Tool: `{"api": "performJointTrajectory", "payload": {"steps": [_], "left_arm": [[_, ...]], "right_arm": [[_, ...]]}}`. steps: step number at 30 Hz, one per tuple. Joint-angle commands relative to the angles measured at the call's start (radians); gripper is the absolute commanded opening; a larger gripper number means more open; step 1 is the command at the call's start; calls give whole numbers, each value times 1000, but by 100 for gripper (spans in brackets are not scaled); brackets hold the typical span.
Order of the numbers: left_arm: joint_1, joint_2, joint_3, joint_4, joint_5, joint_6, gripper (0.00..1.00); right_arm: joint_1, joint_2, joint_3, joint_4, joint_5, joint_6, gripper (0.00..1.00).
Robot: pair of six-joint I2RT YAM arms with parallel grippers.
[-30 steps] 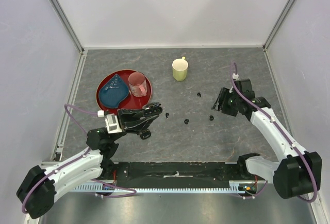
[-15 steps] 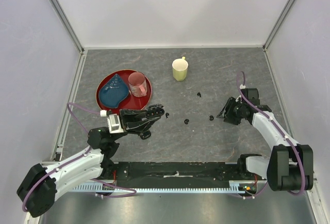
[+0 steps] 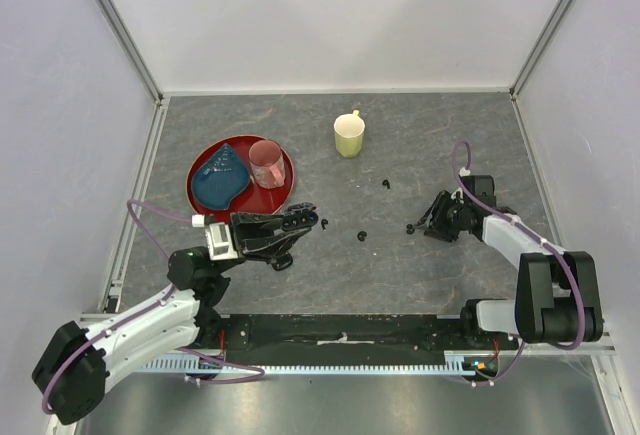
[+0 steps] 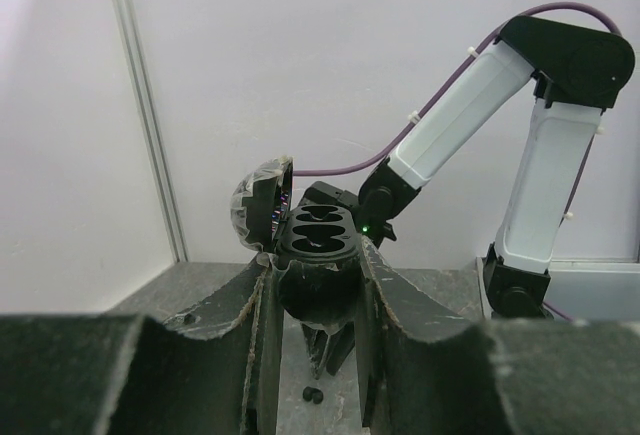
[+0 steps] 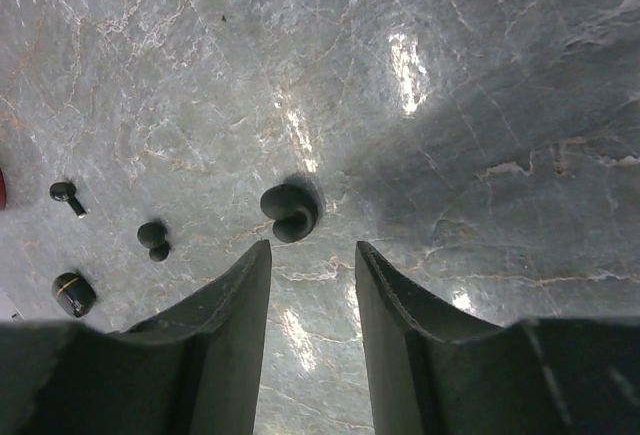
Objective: Insert the wireless bluetooth earbuds into the charging case
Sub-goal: Pick up the earbud from the center of the board.
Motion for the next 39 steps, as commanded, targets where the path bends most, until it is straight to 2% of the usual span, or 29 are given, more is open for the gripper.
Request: {"api": "performJointTrajectory", "payload": {"steps": [1,39], "left_arm": [[-4,-36,24,9,-9,4,2],[-4,-23,26,-6,-22,-2,2]], "right_arm": [[-2,22,-4,92,-25,16,46],[26,90,-52,161,-18,37,35]]}}
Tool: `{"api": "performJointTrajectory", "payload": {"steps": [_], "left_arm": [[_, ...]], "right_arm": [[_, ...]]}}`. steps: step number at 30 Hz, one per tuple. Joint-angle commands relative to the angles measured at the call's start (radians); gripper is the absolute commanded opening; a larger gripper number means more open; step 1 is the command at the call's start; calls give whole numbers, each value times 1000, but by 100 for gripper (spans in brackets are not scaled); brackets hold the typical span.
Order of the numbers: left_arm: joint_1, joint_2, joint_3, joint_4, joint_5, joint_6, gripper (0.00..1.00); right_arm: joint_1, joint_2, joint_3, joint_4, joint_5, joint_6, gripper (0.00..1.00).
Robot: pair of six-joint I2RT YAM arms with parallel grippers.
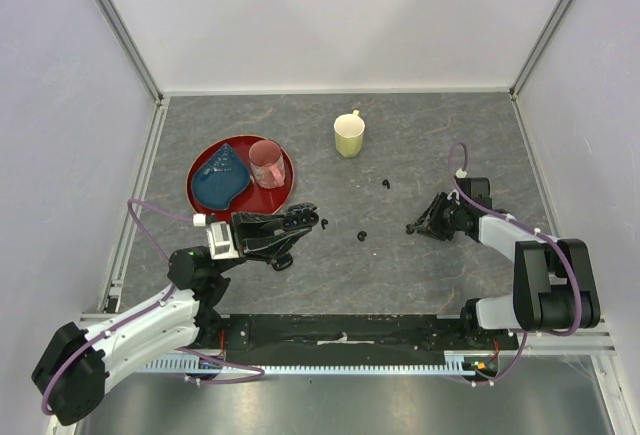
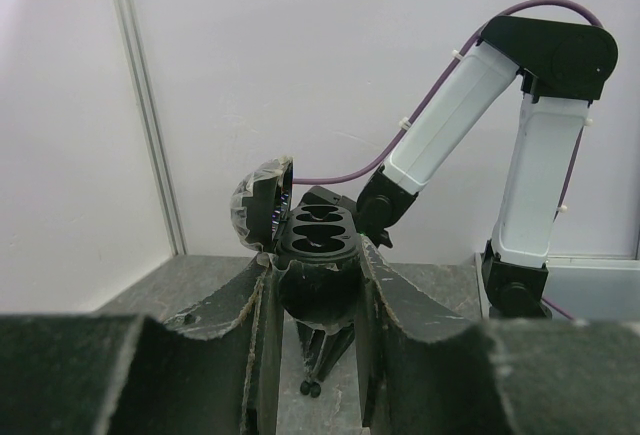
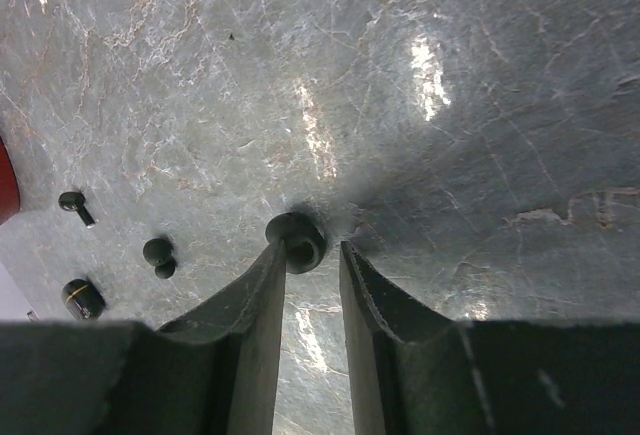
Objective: Insert the wireless bluetooth earbuds into the charging case
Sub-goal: Pick up the earbud from the center of the board.
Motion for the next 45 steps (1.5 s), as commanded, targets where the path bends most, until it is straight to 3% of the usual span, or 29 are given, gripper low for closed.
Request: {"api": "performJointTrajectory", "payload": {"steps": [1,25,32,37,45], "left_arm": [[-3,-10,25,25,-17,-2,2],[-3,-19,16,9,-31,1,2],[-3,-16,13,8,-33,1,2],[-3,-16,13,5,-33,1,2],[-4,-5,24,-23,-13,4,2]], "right_arm": [[16,18,-17,23,15,1,35],[57,26,-12,48,26,9,25],[57,-22,-12,52,20,2,13],[59,-51,16,31,-33,-37,1],[73,-151,198,-113,-197,-146,0]]}}
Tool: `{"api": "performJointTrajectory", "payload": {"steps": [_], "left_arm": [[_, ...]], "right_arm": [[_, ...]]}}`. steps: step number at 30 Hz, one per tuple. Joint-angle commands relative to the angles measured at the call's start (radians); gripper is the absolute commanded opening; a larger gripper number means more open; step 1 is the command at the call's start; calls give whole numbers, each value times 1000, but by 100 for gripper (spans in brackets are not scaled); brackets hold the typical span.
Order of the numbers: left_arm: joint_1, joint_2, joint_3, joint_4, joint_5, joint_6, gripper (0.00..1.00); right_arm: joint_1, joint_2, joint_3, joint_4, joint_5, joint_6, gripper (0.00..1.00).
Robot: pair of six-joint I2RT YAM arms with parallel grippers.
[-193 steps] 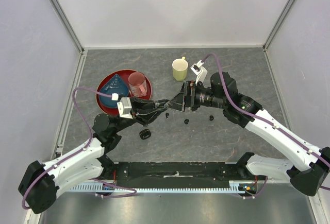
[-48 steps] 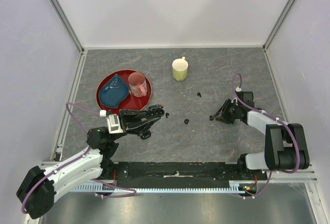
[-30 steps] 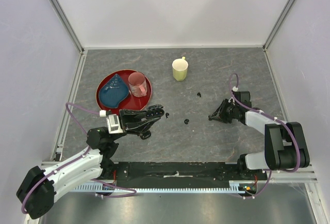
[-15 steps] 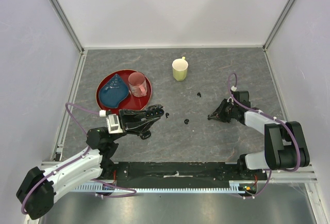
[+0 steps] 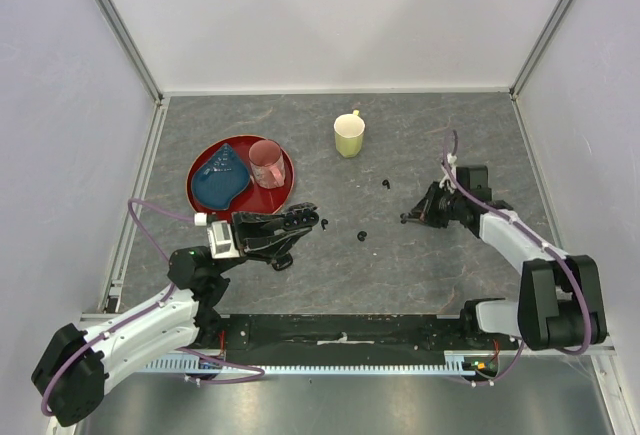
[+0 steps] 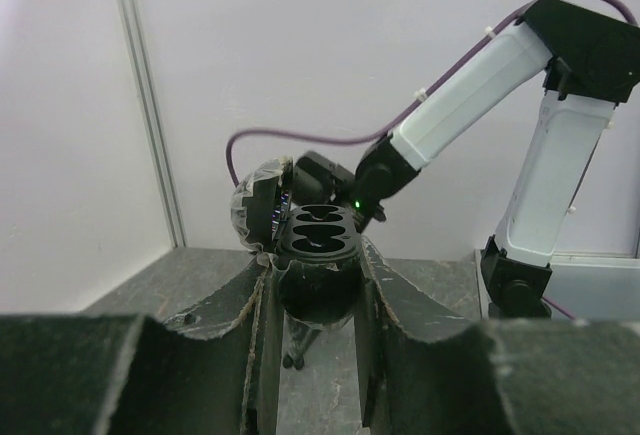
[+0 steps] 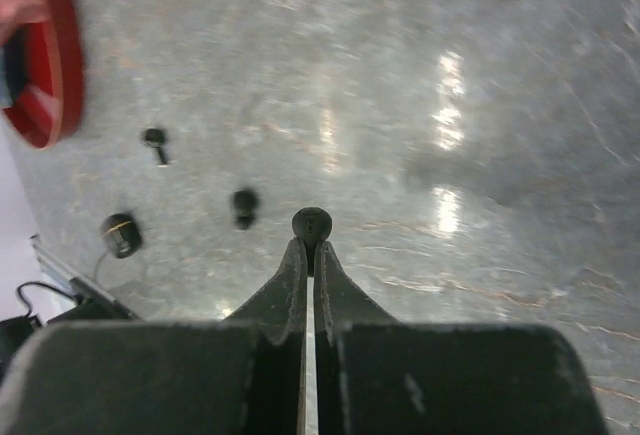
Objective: Insert the wireless bluetooth earbuds into the charging case
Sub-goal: Pick up the earbud from the center of the board.
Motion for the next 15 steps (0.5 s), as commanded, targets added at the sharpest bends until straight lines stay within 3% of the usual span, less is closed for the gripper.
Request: {"api": "performJointTrajectory", "payload": {"steps": [1,10,15], "left_arm": [[-3,11,25,-2,-3,2,2],[-4,60,30,38,23,-24,2],[-4,57,27,45,22,-30,2]], "right_arm": [[17,-92,172,-85,-128,-89,0],[118,-198,479,-146,-306,-208,0],[230,-188,659,-291,-420,-360,0]]}}
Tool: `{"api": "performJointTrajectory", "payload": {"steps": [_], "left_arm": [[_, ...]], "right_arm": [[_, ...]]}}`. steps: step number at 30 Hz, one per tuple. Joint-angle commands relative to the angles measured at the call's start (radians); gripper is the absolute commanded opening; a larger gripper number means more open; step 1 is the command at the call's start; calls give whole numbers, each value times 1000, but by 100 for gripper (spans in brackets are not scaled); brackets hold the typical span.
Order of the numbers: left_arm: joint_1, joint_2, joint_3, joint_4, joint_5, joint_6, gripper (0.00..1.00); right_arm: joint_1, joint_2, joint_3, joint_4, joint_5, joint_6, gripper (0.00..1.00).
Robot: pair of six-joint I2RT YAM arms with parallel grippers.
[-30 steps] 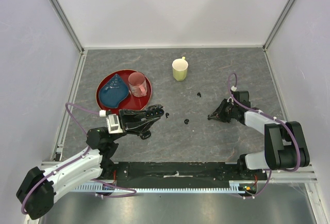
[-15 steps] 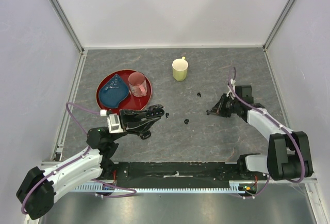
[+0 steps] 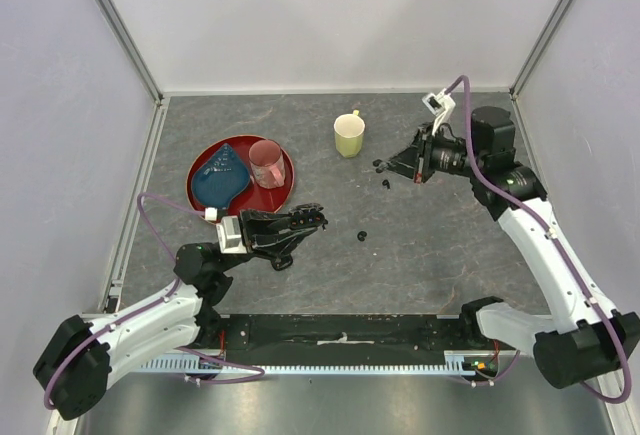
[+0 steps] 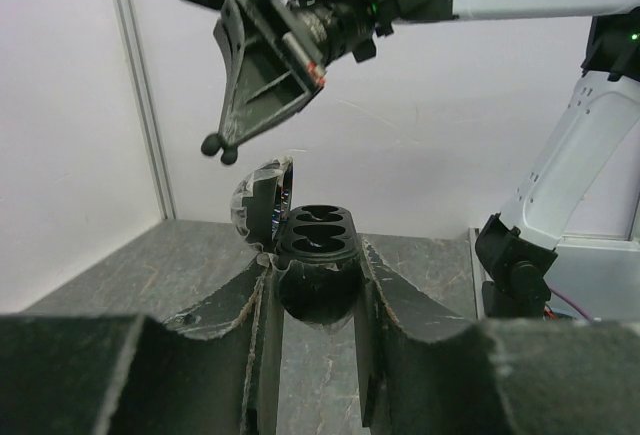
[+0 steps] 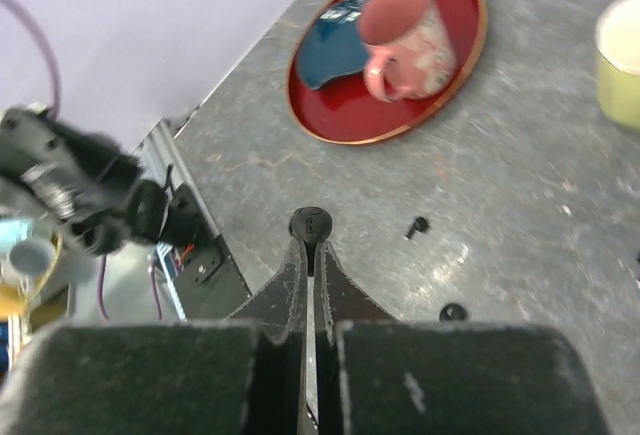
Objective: Insert the wireless bluetooth earbuds into the charging case
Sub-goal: Pick up the earbud from the center of the board, then place the earbud in the charging case.
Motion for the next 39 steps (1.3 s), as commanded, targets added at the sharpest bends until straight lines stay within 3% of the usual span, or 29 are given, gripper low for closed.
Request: {"api": "performJointTrajectory", "payload": {"steps": [1,8,16,21,28,39], "left_arm": [[-4,-9,25,59,11,-30,2],[-4,-7,28,56,24,-45,2],[-4,11,41,56,44,-59,2],[-4,36,48,71,68,-67,2],[-3,74,48,99,79,-73,2],[-4,174,71,186,126,-103,2]], "right_arm": [[86,7,144,-140,-151,-200,0],[181,49,358,-402,-303,-505,0],[354,157,504,-628,-131,-667,0],[451,176,509,-608,-30,-682,0],[488,136,475,-507,-28,-662,0],[572,194,495,-545,55,-698,0]]}}
